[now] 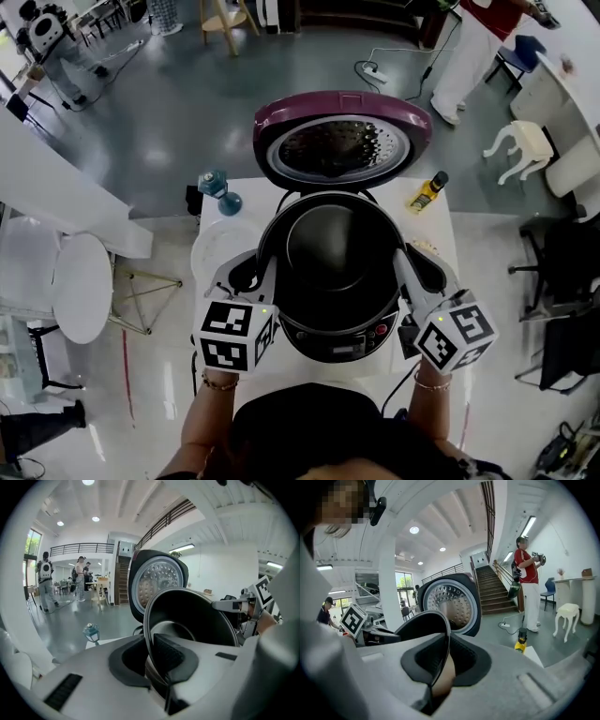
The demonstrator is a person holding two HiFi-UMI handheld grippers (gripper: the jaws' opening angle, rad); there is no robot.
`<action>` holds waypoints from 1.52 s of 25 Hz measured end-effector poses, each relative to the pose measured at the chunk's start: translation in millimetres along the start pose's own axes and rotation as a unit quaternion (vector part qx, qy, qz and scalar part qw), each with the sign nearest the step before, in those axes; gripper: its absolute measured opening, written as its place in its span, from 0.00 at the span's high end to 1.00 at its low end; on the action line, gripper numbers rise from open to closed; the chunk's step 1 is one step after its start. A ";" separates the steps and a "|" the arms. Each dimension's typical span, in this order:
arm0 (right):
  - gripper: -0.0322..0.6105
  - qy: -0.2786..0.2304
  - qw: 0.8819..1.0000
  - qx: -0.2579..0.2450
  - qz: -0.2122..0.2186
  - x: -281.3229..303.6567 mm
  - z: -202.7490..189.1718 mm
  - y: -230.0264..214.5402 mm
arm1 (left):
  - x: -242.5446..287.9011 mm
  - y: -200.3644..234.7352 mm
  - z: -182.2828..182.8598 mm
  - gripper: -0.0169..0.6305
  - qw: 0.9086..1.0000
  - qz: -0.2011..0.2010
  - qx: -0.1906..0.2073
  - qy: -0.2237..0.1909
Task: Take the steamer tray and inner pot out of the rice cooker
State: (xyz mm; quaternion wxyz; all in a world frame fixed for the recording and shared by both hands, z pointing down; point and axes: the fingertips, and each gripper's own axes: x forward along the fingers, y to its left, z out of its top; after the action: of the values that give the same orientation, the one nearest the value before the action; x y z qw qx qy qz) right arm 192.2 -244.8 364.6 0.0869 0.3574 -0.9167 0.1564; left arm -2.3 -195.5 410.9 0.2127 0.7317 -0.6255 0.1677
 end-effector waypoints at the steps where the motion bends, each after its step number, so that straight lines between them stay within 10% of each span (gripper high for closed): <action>1: 0.89 -0.005 1.000 -0.004 -0.002 -3.9 3.1 4.1 | -4.8 -0.4 1.9 0.92 1.000 0.001 -0.001 -0.008; 15: 0.89 -0.091 0.995 -0.039 0.023 -30.9 45.7 116.4 | -114.0 49.0 35.4 0.95 0.991 0.038 -0.007 -0.130; 29: 0.89 -0.053 0.998 -0.016 0.039 21.8 5.6 254.5 | -209.7 165.3 -9.4 0.95 0.993 0.065 0.008 -0.101; 38: 0.89 0.013 0.998 0.054 0.010 31.1 -69.6 299.2 | -214.8 201.6 -77.9 0.95 0.999 0.020 0.023 -0.013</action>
State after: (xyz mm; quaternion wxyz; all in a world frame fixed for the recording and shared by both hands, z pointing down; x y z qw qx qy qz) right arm -31.4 -31.9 371.0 0.0775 0.3501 -0.9094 0.2106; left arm -234.3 0.8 387.9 0.1846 0.7259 -0.6385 0.1767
